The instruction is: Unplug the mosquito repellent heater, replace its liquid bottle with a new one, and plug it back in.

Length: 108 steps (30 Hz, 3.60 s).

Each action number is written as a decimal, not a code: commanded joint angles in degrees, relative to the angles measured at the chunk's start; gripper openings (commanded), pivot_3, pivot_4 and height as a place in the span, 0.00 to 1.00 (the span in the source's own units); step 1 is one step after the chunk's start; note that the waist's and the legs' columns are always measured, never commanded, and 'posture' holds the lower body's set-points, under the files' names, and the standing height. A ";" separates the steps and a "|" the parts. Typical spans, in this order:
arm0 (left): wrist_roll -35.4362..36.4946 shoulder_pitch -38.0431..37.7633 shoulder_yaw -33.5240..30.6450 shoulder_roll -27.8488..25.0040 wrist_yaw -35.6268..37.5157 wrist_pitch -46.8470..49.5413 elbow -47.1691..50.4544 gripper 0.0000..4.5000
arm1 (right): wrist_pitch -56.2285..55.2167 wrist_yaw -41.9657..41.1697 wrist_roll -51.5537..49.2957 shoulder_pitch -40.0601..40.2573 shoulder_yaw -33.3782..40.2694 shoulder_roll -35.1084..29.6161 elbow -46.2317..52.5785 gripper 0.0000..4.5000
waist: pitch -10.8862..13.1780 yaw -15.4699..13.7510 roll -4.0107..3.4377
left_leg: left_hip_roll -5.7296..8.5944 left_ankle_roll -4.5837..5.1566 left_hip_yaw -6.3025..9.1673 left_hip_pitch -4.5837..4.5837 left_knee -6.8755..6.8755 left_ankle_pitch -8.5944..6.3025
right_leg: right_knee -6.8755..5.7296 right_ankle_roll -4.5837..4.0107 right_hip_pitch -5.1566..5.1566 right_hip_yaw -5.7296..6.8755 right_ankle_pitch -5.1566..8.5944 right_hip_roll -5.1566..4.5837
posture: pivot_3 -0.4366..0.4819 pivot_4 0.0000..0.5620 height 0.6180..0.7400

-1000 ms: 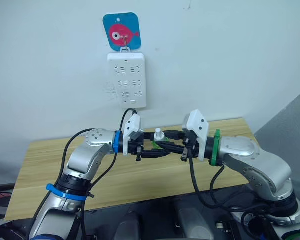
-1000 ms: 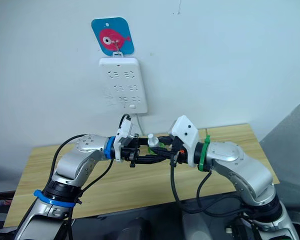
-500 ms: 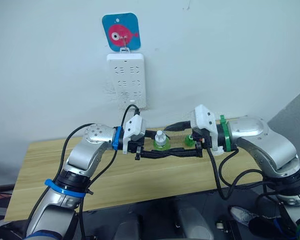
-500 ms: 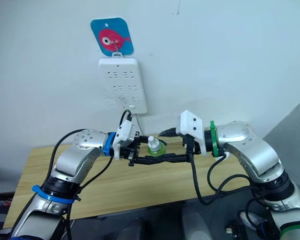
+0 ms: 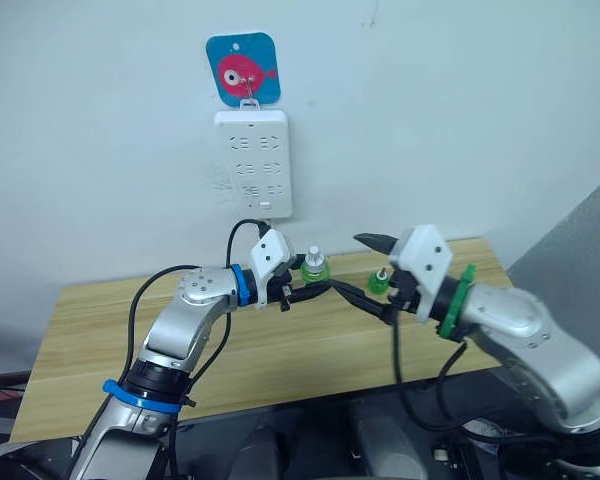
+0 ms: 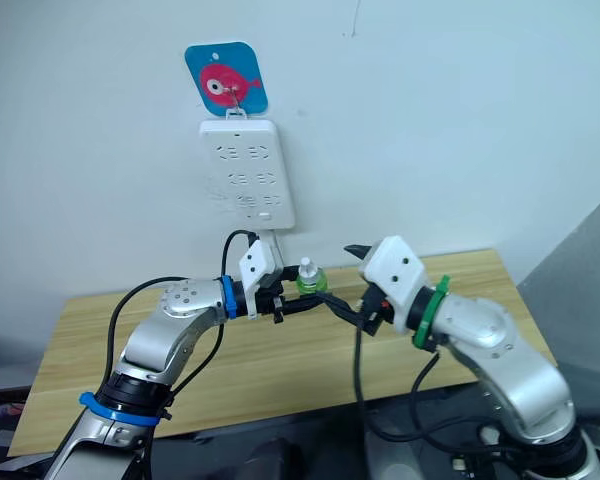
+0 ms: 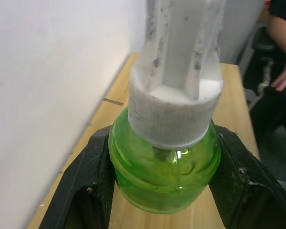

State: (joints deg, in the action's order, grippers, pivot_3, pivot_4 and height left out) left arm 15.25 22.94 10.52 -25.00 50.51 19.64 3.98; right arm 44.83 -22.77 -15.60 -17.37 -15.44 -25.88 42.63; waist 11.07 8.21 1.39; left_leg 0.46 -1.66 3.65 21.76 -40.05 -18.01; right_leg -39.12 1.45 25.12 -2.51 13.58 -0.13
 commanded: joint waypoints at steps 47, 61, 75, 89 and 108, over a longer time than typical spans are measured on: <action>5.66 -2.08 -0.43 -4.94 14.20 -5.61 1.15 0.51 | -6.12 -23.39 -12.78 1.96 12.42 -12.79 0.26 0.68 | -0.36 -0.10 -0.08 | -0.01 0.05 0.12 -0.03 0.00 -0.01 | 0.09 0.01 -0.13 0.09 0.01 0.07 | 0.23 0.29 1.00; 3.58 2.15 1.50 -3.64 19.12 -11.94 -2.71 0.51 | -0.26 -7.78 -3.72 -6.62 -3.65 1.88 -5.88 0.68 | -0.37 1.04 -0.09 | -0.05 0.06 -0.01 -0.91 0.09 0.00 | 0.21 0.02 -0.98 -0.06 0.05 0.47 | 0.22 0.27 1.00; 4.62 0.08 0.47 -4.52 18.17 -10.07 0.19 0.51 | 1.43 -20.47 -16.11 -1.85 10.69 -10.12 -2.65 0.68 | -0.36 1.12 -0.10 | -0.06 0.07 0.08 -0.90 0.11 -0.01 | 0.23 0.04 -1.00 -0.04 0.06 0.30 | 0.23 0.26 1.00; 5.25 -0.47 0.80 -3.41 17.33 -9.12 1.34 0.51 | -3.74 -11.80 -5.44 -8.92 -1.69 -2.49 -5.92 0.68 | -0.37 1.19 -0.10 | -0.13 0.06 0.09 -0.88 0.14 -0.01 | 0.23 0.13 -0.97 -0.10 0.12 0.45 | 0.23 0.25 1.00; 5.30 -1.39 0.85 -3.46 16.89 -9.03 1.65 0.51 | -0.52 -18.72 -14.14 -2.33 11.14 -11.31 -3.35 0.68 | -0.37 1.11 -0.10 | -0.02 0.07 0.06 -0.88 0.13 -0.01 | 0.27 0.07 -1.01 -0.05 0.08 0.23 | 0.23 0.25 1.00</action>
State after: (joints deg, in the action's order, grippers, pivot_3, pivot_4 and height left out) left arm 19.40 21.40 11.89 -28.50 67.05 11.11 3.32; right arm 43.89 -40.20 -27.31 -19.60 -6.80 -36.55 36.11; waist 10.71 9.32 1.29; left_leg 0.43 -1.59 3.69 20.87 -39.92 -18.02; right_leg -38.85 1.56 24.11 -2.56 13.69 0.12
